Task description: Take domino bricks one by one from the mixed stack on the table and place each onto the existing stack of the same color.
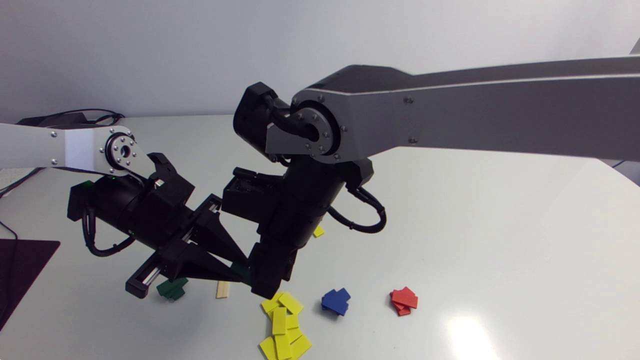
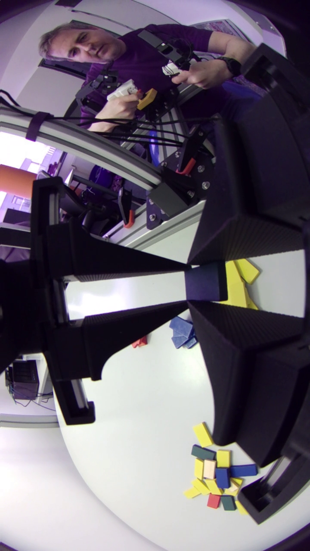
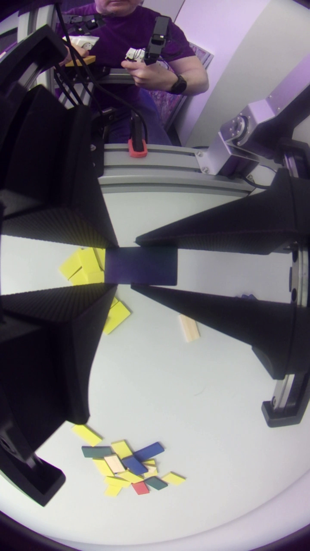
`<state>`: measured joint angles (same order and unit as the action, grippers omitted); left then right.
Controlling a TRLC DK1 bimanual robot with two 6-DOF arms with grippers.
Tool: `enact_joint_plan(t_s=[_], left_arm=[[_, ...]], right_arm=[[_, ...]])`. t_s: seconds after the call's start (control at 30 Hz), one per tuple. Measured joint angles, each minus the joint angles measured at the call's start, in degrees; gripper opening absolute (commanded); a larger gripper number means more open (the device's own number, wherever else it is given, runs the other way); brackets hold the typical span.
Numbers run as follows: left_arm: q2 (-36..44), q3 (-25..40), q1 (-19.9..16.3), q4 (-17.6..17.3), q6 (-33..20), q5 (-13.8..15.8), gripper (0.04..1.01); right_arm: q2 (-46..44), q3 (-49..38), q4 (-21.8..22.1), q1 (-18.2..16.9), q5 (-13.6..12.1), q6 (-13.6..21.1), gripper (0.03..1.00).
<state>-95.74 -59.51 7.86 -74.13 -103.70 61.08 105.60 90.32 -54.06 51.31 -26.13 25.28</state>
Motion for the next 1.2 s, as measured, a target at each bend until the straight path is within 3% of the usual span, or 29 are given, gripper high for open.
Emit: enact_joint_plan(t_s=[0.07,0.17,0.27,0.33,0.43,0.47,0.7,0.9,0.97,1.13,1.2], left_arm=[[0.02,0.04,0.00,0.00,0.00,0.04,0.275],[0.07,0.09,-0.22,0.00,0.00,0.04,0.275],[0.17,0.31,-0.57,0.00,-0.04,0.07,0.275],[0.17,0.50,-0.83,0.04,-0.09,-0.39,0.274],[0.17,1.03,-1.62,0.02,-0.22,-0.83,0.275],[0.17,1.09,-1.92,0.02,-0.22,-0.87,0.275],[1.62,1.14,-5.88,0.24,-0.22,-1.03,0.275],[4.24,3.45,-12.50,5.46,0.11,-0.79,0.275],[5.38,5.35,-14.88,9.44,1.31,-0.79,0.275],[9.70,13.92,-20.06,23.74,6.36,-0.83,0.277],[10.58,16.98,-21.77,26.93,7.32,-0.85,0.277]], right_arm=[[-0.02,0.00,-0.09,0.04,0.04,-0.35,0.185],[-0.02,0.00,-0.09,0.04,0.13,-0.44,0.364],[-0.07,0.00,0.02,0.04,0.11,-0.39,0.416],[-0.22,0.00,0.02,0.07,0.00,-0.37,0.567],[-1.14,0.00,0.09,0.07,-0.07,-0.37,0.918],[-1.55,-0.09,0.15,0.09,-0.07,-0.37,0.969],[-3.61,-2.32,1.09,-0.83,-0.09,-0.35,0.969],[-5.90,-7.74,4.13,-3.37,-0.09,-0.17,0.969],[-6.56,-9.42,5.14,-3.78,-0.09,-0.15,0.969],[-7.54,-12.28,6.97,-4.48,-0.61,-0.11,0.969],[-7.98,-13.33,7.65,-4.57,-0.74,-0.13,0.969]])
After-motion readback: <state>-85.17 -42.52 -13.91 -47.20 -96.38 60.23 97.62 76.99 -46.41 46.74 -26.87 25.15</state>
